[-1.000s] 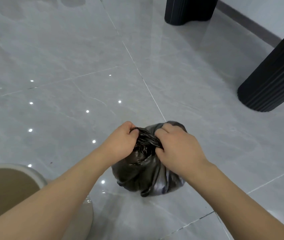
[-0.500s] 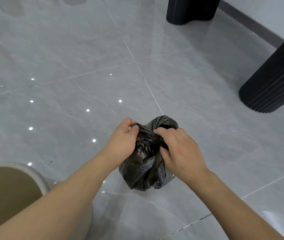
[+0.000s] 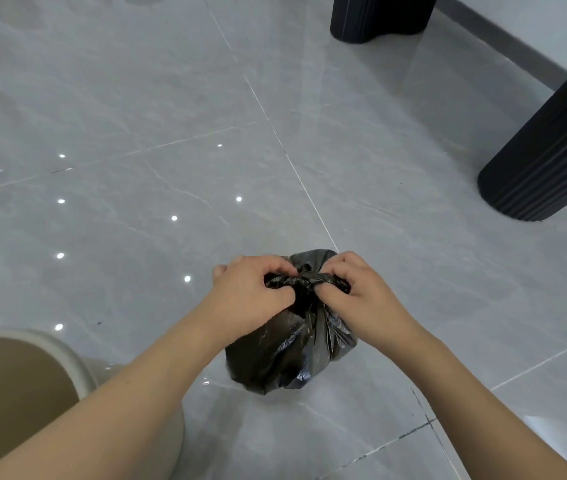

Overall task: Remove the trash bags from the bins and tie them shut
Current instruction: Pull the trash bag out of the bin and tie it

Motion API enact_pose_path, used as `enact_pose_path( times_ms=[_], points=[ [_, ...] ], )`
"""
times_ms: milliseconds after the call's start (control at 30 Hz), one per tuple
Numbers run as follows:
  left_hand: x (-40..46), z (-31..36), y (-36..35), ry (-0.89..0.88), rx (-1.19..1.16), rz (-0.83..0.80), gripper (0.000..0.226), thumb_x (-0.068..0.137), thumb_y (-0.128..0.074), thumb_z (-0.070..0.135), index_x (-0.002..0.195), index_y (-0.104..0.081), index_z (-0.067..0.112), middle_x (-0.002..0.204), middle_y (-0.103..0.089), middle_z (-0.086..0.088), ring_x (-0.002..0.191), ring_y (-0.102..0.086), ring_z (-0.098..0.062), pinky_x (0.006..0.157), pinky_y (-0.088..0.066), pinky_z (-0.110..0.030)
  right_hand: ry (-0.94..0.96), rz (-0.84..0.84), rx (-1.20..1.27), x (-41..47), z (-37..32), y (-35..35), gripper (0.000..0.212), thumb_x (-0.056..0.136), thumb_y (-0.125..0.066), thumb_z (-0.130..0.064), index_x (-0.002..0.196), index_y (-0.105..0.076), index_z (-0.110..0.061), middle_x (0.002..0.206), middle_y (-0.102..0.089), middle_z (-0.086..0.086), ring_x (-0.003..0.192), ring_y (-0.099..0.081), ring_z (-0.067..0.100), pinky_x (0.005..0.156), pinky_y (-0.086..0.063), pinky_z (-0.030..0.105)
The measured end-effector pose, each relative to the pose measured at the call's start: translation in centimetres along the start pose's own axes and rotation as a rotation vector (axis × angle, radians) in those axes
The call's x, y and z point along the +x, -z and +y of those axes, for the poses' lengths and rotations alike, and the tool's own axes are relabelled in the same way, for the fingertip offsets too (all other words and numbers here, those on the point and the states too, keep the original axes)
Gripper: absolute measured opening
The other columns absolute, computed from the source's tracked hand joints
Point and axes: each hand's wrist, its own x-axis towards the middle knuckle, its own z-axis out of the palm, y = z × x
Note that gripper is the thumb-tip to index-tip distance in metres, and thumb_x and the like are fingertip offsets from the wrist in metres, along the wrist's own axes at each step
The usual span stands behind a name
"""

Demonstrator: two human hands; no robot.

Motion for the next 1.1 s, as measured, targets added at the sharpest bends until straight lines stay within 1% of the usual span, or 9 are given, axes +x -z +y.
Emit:
enact_pose_path(
  times_ms=[67, 167, 300, 433, 567, 733, 833, 933, 1100],
  points=[
    [-0.1, 0.1, -0.2, -0.122, 0.211, 0.142, 0.016, 0.085, -0.058, 0.033, 0.096, -0.065, 0.042, 0.086, -0.057, 0.018, 0.090, -0.028, -0.007, 0.088, -0.017, -0.025, -0.123, -0.069, 0.161, 0.2, -0.2, 0.0, 0.009, 0.087, -0.060, -0.016, 0.081, -0.066, -0.011, 0.100, -0.055, -0.004, 0.089, -0.055, 0.007, 0.080, -0.039, 0.021],
    [0.1, -0.5, -0.6, -0.352, 0.549, 0.320, 0.022, 0.083, -0.049, 0.030, 0.092, -0.068, 0.033, 0.083, -0.065, 0.014, 0.084, -0.045, -0.014, 0.080, -0.019, -0.030, -0.321, -0.237, 0.394, 0.4, -0.6, 0.4, 0.026, 0.076, -0.061, -0.027, 0.088, -0.064, -0.005, 0.087, -0.060, 0.000, 0.078, -0.057, 0.010, 0.069, -0.040, 0.021],
    [0.0, -0.9, -0.8, -0.450, 0.641, 0.345, 0.026, 0.082, -0.046, 0.027, 0.095, -0.069, 0.030, 0.079, -0.059, 0.013, 0.081, -0.050, -0.019, 0.084, -0.025, -0.035, -0.352, -0.364, 0.477, 0.2, -0.6, 1.0, 0.037, 0.074, -0.059, -0.032, 0.088, -0.068, 0.001, 0.089, -0.071, 0.012, 0.083, -0.067, 0.022, 0.081, -0.048, 0.033],
    [0.1, -1.3, -0.9, -0.428, 0.506, 0.326, 0.031, 0.081, -0.049, 0.021, 0.101, -0.069, 0.035, 0.082, -0.050, 0.013, 0.085, -0.045, -0.017, 0.083, -0.020, -0.030, -0.325, -0.293, 0.450, 0.3, -0.3, 1.1, 0.028, 0.074, -0.062, -0.031, 0.081, -0.069, -0.004, 0.084, -0.072, 0.013, 0.078, -0.067, 0.022, 0.076, -0.051, 0.033],
    [0.3, -0.9, -1.3, -0.320, 0.281, 0.163, 0.049, 0.086, -0.043, 0.011, 0.110, -0.064, 0.049, 0.096, -0.038, 0.015, 0.099, -0.027, -0.010, 0.086, -0.011, -0.023, -0.319, -0.265, 0.497, 0.0, 0.1, 1.4, 0.019, 0.081, -0.061, -0.023, 0.080, -0.068, -0.005, 0.084, -0.070, 0.017, 0.078, -0.065, 0.026, 0.077, -0.050, 0.035],
    [0.9, -0.3, -2.0, -0.094, 0.063, 0.040, 0.041, 0.092, -0.042, 0.013, 0.079, -0.059, 0.048, 0.107, -0.039, 0.020, 0.113, -0.023, -0.009, 0.082, -0.006, -0.012, -0.335, -0.266, 0.475, -0.2, -0.2, 1.7, 0.018, 0.084, -0.062, -0.020, 0.071, -0.066, -0.009, 0.079, -0.067, 0.014, 0.074, -0.063, 0.026, 0.073, -0.048, 0.034],
    [1.5, -0.4, -2.4, 0.015, -0.064, 0.007, 0.036, 0.089, -0.041, 0.012, 0.076, -0.059, 0.041, 0.114, -0.046, 0.022, 0.119, -0.025, -0.013, 0.088, -0.009, -0.017, -0.298, -0.164, 0.360, -0.2, 0.0, 1.6, 0.020, 0.083, -0.068, -0.021, 0.081, -0.069, -0.002, 0.091, -0.071, 0.011, 0.083, -0.069, 0.022, 0.083, -0.052, 0.035],
    [1.9, -0.5, -2.3, 0.084, -0.216, 0.002, 0.029, 0.068, -0.044, 0.021, 0.071, -0.063, 0.042, 0.113, -0.055, 0.015, 0.120, -0.036, -0.020, 0.085, -0.018, -0.020, -0.229, -0.050, 0.300, -0.2, 0.0, 1.6, 0.008, 0.084, -0.070, -0.015, 0.090, -0.074, -0.011, 0.098, -0.071, -0.001, 0.090, -0.069, 0.011, 0.086, -0.054, 0.027],
    [1.5, 0.0, -1.3, 0.097, -0.174, -0.077, 0.020, 0.063, -0.048, 0.030, 0.076, -0.063, 0.028, 0.109, -0.050, 0.017, 0.115, -0.030, -0.018, 0.085, -0.016, -0.026, -0.149, -0.092, 0.281, -0.2, -0.3, 1.3, 0.018, 0.089, -0.063, -0.010, 0.096, -0.073, -0.022, 0.103, -0.070, 0.000, 0.093, -0.066, 0.009, 0.091, -0.050, 0.027]
  ],
)
